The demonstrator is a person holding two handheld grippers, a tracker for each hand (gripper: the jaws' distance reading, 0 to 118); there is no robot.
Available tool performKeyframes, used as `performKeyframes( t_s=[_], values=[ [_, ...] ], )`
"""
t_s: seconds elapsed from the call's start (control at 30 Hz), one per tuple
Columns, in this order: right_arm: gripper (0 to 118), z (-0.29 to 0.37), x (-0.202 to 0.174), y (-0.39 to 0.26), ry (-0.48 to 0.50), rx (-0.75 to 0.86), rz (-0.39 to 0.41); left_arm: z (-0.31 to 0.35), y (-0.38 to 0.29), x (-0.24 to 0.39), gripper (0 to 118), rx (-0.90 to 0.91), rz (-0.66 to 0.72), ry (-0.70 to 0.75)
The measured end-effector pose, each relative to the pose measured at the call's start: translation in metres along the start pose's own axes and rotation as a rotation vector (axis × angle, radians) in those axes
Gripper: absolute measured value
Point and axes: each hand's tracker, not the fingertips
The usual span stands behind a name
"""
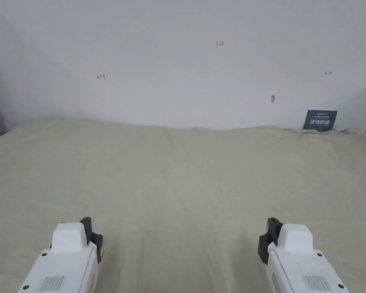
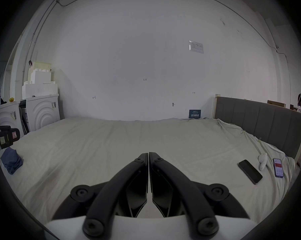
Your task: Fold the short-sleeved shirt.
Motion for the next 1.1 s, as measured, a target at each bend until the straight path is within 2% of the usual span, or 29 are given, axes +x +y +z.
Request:
performKeyframes(
  t_s=[0.7, 0.97, 1.0, 1.03, 1.07, 1.1],
  values=[
    [2, -0.003, -0.003, 0.003, 0.028, -0.032, -0.004, 0.013, 0.010, 0.016, 0, 0.000, -0.028, -0.034],
    [4, -0.002, -0.003, 0.007, 0.027, -0.025, -0.020, 0.009, 0.012, 0.013, 0, 0.003, 0.016, -0.028],
    [9, -0.002, -0.004, 0.007, 0.027, -0.024, -0.016, 0.009, 0.012, 0.013, 4, 0.003, 0.021, -0.027],
    [20, -0.002, -0.004, 0.008, 0.030, -0.021, -0.016, 0.009, 0.012, 0.012, 9, 0.005, 0.030, -0.030],
    [40, -0.002, -0.004, 0.008, 0.033, -0.020, -0.017, 0.009, 0.012, 0.012, 18, 0.005, 0.038, -0.027],
    [65, -0.002, -0.005, 0.008, 0.034, -0.020, -0.018, 0.009, 0.012, 0.011, 32, 0.007, 0.045, -0.024]
  ],
)
